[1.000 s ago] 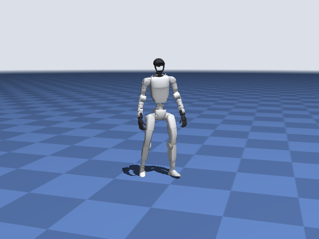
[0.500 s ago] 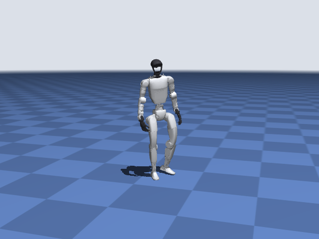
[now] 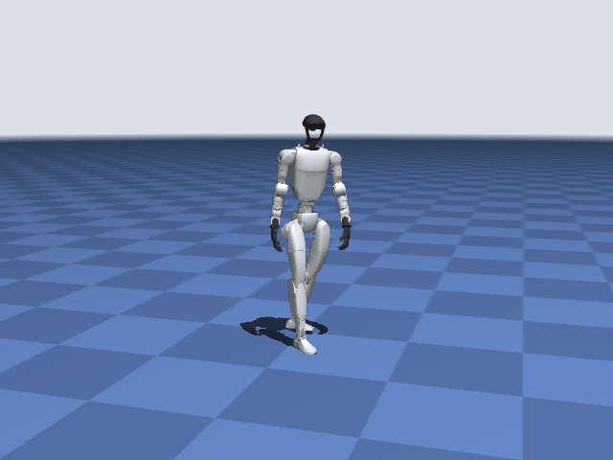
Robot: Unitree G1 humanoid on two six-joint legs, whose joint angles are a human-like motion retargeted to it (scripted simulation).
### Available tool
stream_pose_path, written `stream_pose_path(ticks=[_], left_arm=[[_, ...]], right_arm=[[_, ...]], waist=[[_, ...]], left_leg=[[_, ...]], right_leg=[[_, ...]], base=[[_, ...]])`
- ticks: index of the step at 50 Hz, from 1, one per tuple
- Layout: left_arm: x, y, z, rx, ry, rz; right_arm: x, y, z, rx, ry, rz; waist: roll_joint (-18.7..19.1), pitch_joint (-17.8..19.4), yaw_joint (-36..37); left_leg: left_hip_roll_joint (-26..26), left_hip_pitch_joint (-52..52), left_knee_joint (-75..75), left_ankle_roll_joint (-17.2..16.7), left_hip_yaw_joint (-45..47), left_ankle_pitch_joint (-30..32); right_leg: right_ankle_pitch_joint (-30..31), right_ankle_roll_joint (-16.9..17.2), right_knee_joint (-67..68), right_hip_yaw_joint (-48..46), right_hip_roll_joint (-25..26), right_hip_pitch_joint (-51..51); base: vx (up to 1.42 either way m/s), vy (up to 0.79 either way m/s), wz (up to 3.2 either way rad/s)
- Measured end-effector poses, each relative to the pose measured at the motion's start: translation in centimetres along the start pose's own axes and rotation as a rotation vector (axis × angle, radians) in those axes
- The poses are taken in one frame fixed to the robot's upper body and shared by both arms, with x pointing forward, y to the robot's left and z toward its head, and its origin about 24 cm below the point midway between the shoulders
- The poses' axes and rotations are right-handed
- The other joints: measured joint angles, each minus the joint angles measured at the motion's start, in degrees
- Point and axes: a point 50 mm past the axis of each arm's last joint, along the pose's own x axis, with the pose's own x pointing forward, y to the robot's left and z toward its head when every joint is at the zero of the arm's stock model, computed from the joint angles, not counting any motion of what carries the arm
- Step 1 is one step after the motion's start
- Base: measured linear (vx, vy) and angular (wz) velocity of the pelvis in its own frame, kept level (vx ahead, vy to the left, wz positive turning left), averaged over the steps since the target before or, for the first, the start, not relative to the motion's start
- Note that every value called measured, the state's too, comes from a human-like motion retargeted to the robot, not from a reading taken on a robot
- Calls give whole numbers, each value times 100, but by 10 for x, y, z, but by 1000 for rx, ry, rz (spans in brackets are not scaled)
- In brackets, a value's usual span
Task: Kungfu
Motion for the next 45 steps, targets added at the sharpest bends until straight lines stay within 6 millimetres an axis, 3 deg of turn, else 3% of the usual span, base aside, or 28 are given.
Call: stream_pose_path(ticks=[3,8,15,18,20,25,32,35,40,42,45], left_arm=[[-8,-15,-29,-84,95,23],[-29,-52,-78,-340,292,4],[-85,-130,-141,-647,700,-14],[-102,-151,-152,-760,788,2],[-109,-158,-155,-793,811,2],[-112,-147,-163,-692,809,-6],[-73,-99,-137,-514,629,5],[-51,-76,-113,-462,520,-6],[-26,-46,-75,-422,346,6],[-21,-34,-66,-385,315,-10],[-16,-26,-56,-293,306,-52]], right_arm=[[-1,-4,-2,-73,21,-20],[-2,-9,-7,-112,57,-49],[-9,-8,-43,-7,171,-84],[-10,-8,-47,13,178,-78],[-10,-7,-48,15,174,-70],[-12,-1,-57,-3,196,-43],[-8,-3,-43,-123,165,-32],[-4,-1,-27,-171,129,-34],[2,4,7,-252,23,-55],[3,6,14,-276,-10,-61],[3,3,15,-282,-19,-84]], waist=[[171,-30,34],[307,-62,150],[260,-604,756],[201,-632,739],[157,-585,670],[-10,-703,888],[-27,-684,746],[-16,-601,652],[168,-365,380],[286,-343,302],[296,-299,168]], left_leg=[[103,-267,27,101,211,28],[258,-547,153,165,636,11],[322,-652,74,140,1258,14],[244,-606,48,166,1458,26],[227,-547,58,169,1489,33],[226,-566,97,132,1590,93],[278,-749,188,174,1510,167],[330,-846,191,194,1552,194],[611,-916,187,149,1731,252],[795,-945,181,65,1852,291],[676,-775,123,72,1847,253]], right_leg=[[-516,-497,343,-630,-47,138],[-909,-854,967,-674,43,519],[-1286,-766,1227,-365,118,1095],[-1529,-540,905,-927,-38,1497],[-1638,-695,581,-1083,28,1695],[-1539,-1001,158,-862,113,1775],[-1621,-912,211,-1019,96,1708],[-1576,-605,637,-1034,22,1417],[-1032,344,1514,-799,93,799],[-1063,344,1664,-634,227,595],[-1241,189,1641,-741,-229,651]], base=[[-30,19,-74],[-29,11,-84],[-6,-7,-115],[-13,-8,-69],[-15,-12,-40],[-6,-14,-38],[-7,-6,25],[-14,-4,9],[-12,-5,-17],[-3,-5,-16],[10,0,21]])
